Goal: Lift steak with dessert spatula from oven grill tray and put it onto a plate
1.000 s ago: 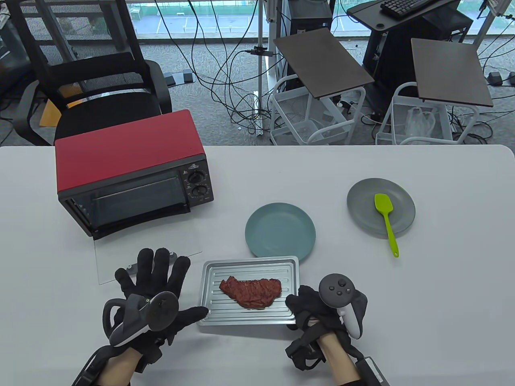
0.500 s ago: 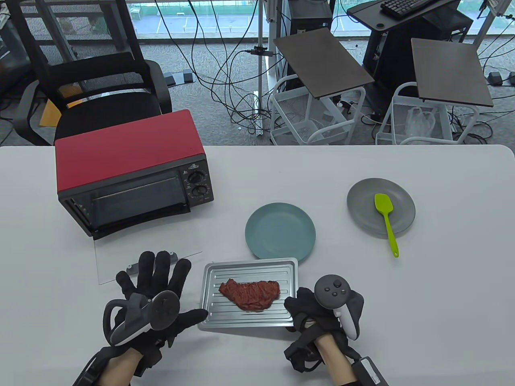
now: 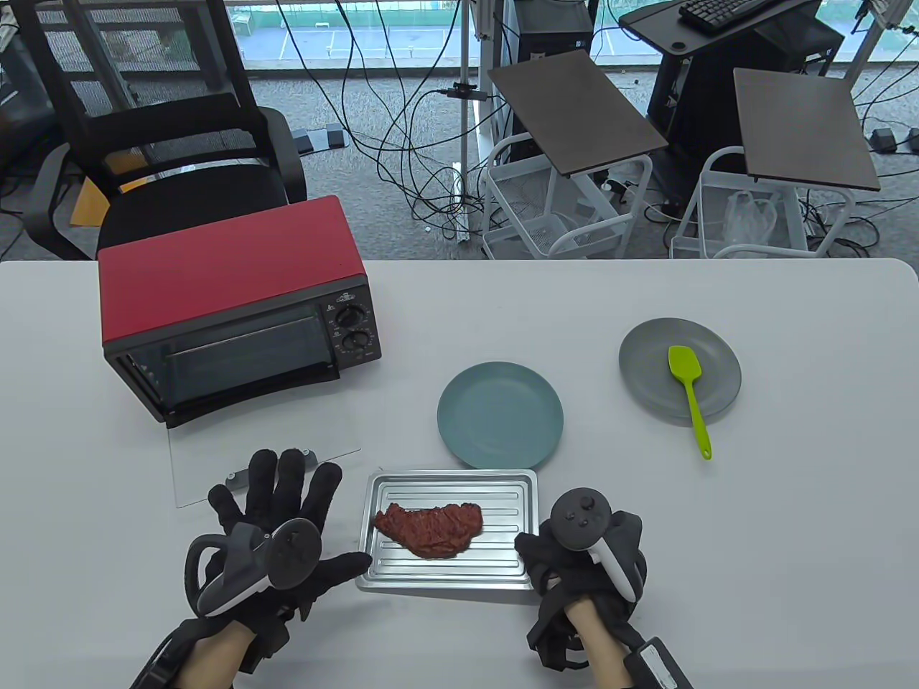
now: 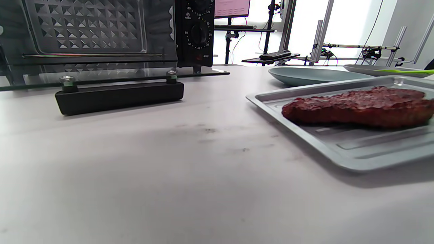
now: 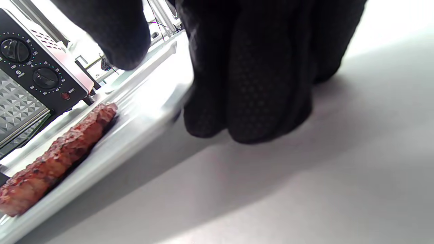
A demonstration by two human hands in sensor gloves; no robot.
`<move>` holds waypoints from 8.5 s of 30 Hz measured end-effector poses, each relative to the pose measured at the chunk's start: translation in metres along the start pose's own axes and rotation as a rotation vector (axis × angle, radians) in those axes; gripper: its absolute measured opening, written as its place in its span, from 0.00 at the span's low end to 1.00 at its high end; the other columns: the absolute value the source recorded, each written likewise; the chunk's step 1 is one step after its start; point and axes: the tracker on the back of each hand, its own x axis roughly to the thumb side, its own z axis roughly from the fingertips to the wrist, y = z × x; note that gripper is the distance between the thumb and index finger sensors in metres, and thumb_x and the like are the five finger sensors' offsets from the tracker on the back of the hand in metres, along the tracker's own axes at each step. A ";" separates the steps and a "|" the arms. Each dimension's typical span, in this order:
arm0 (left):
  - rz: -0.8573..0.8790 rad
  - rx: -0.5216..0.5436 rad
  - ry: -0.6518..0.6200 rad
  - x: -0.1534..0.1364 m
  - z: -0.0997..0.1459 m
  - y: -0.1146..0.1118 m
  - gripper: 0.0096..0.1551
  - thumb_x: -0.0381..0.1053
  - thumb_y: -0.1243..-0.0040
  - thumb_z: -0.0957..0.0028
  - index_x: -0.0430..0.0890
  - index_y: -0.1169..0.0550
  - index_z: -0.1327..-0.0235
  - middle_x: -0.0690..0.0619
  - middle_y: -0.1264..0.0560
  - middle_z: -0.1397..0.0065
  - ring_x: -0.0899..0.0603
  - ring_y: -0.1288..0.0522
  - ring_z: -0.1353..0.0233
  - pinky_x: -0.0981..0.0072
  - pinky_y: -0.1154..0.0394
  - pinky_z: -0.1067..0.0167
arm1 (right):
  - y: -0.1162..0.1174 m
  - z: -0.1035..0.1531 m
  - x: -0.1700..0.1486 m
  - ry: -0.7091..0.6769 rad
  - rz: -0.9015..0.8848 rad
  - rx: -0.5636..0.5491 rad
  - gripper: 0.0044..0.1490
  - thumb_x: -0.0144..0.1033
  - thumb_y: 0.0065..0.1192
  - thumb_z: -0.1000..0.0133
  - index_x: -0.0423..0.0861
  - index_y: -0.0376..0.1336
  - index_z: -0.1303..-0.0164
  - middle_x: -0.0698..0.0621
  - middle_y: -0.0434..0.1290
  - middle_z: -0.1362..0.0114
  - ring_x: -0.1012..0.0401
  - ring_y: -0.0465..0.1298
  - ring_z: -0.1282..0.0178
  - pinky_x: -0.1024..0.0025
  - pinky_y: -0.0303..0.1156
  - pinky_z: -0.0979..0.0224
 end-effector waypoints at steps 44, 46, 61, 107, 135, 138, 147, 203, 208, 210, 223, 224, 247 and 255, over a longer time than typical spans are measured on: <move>0.043 -0.037 0.000 -0.005 -0.002 0.001 0.70 0.95 0.58 0.63 0.64 0.76 0.29 0.48 0.75 0.17 0.29 0.76 0.16 0.11 0.64 0.36 | -0.050 0.001 0.017 0.060 0.282 -0.219 0.58 0.68 0.54 0.45 0.26 0.60 0.31 0.40 0.81 0.47 0.43 0.81 0.53 0.42 0.70 0.34; 0.045 -0.036 0.000 -0.006 -0.002 0.002 0.70 0.95 0.58 0.63 0.64 0.76 0.29 0.48 0.75 0.17 0.29 0.76 0.16 0.11 0.64 0.36 | -0.069 0.001 0.014 0.085 0.240 -0.262 0.59 0.69 0.53 0.45 0.26 0.59 0.30 0.38 0.80 0.46 0.42 0.80 0.52 0.40 0.69 0.35; 0.055 -0.058 -0.012 -0.006 -0.004 0.002 0.69 0.96 0.59 0.63 0.64 0.76 0.29 0.48 0.76 0.17 0.29 0.76 0.16 0.11 0.64 0.36 | -0.193 -0.041 -0.037 0.341 0.215 -0.418 0.58 0.73 0.53 0.46 0.35 0.58 0.23 0.38 0.77 0.38 0.39 0.77 0.44 0.37 0.67 0.33; 0.075 -0.278 -0.052 0.005 -0.015 -0.012 0.68 0.95 0.59 0.61 0.64 0.76 0.29 0.48 0.76 0.16 0.29 0.77 0.16 0.12 0.65 0.36 | -0.208 -0.091 -0.082 0.390 0.627 -0.473 0.29 0.55 0.68 0.50 0.44 0.74 0.50 0.55 0.82 0.66 0.58 0.81 0.73 0.51 0.77 0.41; 0.159 -0.516 -0.014 0.006 -0.035 -0.056 0.68 0.95 0.59 0.61 0.65 0.76 0.29 0.49 0.76 0.17 0.30 0.76 0.16 0.13 0.64 0.34 | -0.109 0.041 0.000 -0.376 0.754 -0.344 0.28 0.56 0.71 0.53 0.47 0.75 0.53 0.57 0.81 0.69 0.59 0.80 0.74 0.53 0.78 0.42; 0.179 -0.551 -0.021 0.006 -0.035 -0.059 0.68 0.95 0.60 0.61 0.65 0.76 0.30 0.49 0.76 0.17 0.30 0.77 0.16 0.13 0.64 0.34 | -0.095 0.040 0.003 -0.413 0.771 -0.288 0.28 0.56 0.71 0.53 0.47 0.75 0.54 0.57 0.81 0.69 0.59 0.80 0.75 0.53 0.78 0.42; 0.168 -0.588 -0.022 0.008 -0.036 -0.062 0.67 0.95 0.61 0.61 0.65 0.77 0.30 0.49 0.78 0.18 0.31 0.78 0.17 0.13 0.64 0.35 | -0.068 0.031 0.001 -0.462 0.809 -0.136 0.27 0.56 0.71 0.54 0.48 0.75 0.54 0.57 0.81 0.70 0.59 0.80 0.75 0.53 0.78 0.41; 0.090 -0.624 0.002 0.010 -0.038 -0.068 0.63 0.93 0.64 0.58 0.66 0.78 0.31 0.53 0.82 0.21 0.32 0.81 0.18 0.14 0.66 0.34 | -0.019 -0.013 0.005 -0.588 0.601 0.040 0.26 0.53 0.75 0.56 0.49 0.74 0.54 0.57 0.81 0.69 0.58 0.80 0.74 0.52 0.78 0.40; 0.090 -0.624 0.002 0.010 -0.038 -0.068 0.63 0.93 0.64 0.58 0.66 0.78 0.31 0.53 0.82 0.21 0.33 0.81 0.18 0.14 0.66 0.34 | -0.013 -0.014 0.011 -0.591 0.580 0.048 0.25 0.53 0.75 0.56 0.49 0.75 0.54 0.58 0.80 0.69 0.59 0.80 0.74 0.52 0.78 0.40; 0.092 -0.626 0.002 0.010 -0.038 -0.068 0.63 0.93 0.64 0.58 0.66 0.78 0.31 0.53 0.82 0.21 0.33 0.81 0.18 0.14 0.66 0.34 | -0.010 -0.014 0.013 -0.596 0.562 0.035 0.25 0.52 0.76 0.56 0.49 0.76 0.55 0.58 0.80 0.69 0.59 0.80 0.74 0.52 0.78 0.40; 0.091 -0.626 0.000 0.008 -0.039 -0.069 0.63 0.93 0.64 0.58 0.66 0.78 0.31 0.53 0.82 0.21 0.33 0.81 0.18 0.14 0.66 0.34 | 0.006 -0.016 0.027 -0.620 0.524 0.027 0.22 0.49 0.78 0.55 0.43 0.85 0.68 0.60 0.80 0.69 0.61 0.80 0.74 0.54 0.78 0.39; 0.091 -0.626 0.000 0.008 -0.039 -0.069 0.63 0.93 0.64 0.58 0.66 0.78 0.31 0.53 0.82 0.21 0.33 0.81 0.18 0.14 0.66 0.34 | 0.008 -0.016 0.028 -0.621 0.524 0.017 0.21 0.48 0.79 0.55 0.43 0.85 0.69 0.60 0.80 0.69 0.61 0.80 0.74 0.54 0.77 0.39; 0.090 -0.627 -0.001 0.008 -0.040 -0.070 0.63 0.93 0.64 0.58 0.65 0.78 0.31 0.53 0.82 0.21 0.33 0.81 0.18 0.14 0.66 0.34 | 0.014 -0.019 0.024 -0.618 0.366 0.061 0.31 0.47 0.74 0.52 0.31 0.86 0.73 0.55 0.83 0.71 0.63 0.79 0.75 0.57 0.75 0.37; 0.090 -0.627 -0.002 0.008 -0.039 -0.070 0.63 0.93 0.64 0.58 0.65 0.78 0.31 0.53 0.82 0.21 0.33 0.81 0.18 0.14 0.66 0.34 | 0.013 -0.019 0.019 -0.639 0.340 0.039 0.30 0.48 0.74 0.52 0.31 0.86 0.71 0.56 0.82 0.71 0.63 0.79 0.75 0.58 0.75 0.37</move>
